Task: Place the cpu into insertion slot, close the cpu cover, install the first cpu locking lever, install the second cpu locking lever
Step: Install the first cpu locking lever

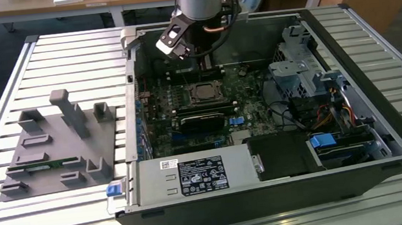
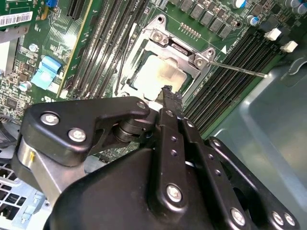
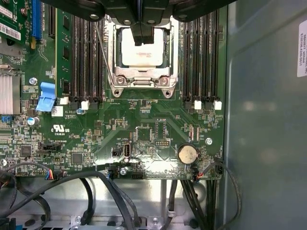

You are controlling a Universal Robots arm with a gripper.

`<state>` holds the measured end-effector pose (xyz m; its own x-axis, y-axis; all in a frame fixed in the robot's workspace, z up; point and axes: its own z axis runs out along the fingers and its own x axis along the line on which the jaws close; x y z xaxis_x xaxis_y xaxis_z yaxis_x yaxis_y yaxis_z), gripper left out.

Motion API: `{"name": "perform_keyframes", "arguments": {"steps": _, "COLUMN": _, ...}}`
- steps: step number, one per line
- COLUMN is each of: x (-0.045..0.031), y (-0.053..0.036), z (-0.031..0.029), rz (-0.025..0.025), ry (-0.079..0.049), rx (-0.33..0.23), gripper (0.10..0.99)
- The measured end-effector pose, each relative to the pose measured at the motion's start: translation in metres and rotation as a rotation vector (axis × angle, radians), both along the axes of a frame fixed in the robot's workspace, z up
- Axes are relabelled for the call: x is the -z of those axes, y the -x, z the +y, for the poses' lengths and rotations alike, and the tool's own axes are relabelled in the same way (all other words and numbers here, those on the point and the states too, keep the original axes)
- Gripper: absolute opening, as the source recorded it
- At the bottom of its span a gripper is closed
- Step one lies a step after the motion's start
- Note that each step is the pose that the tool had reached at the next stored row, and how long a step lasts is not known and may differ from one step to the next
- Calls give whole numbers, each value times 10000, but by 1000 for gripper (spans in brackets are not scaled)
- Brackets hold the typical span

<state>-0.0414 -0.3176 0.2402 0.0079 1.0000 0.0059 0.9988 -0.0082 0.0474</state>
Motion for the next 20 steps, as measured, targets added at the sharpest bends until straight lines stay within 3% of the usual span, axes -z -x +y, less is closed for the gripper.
{"name": "perform_keyframes", "arguments": {"steps": 6, "x": -48, "y": 0, "z": 0, "rz": 0, "ry": 7, "rx": 0, "gripper": 106}}
{"name": "perform_keyframes", "arguments": {"steps": 17, "x": -279, "y": -1, "z": 0, "rz": 0, "ry": 117, "rx": 0, "gripper": 106}}
{"name": "perform_keyframes", "arguments": {"steps": 20, "x": -296, "y": -1, "z": 1, "rz": -2, "ry": 126, "rx": -84, "gripper": 106}}
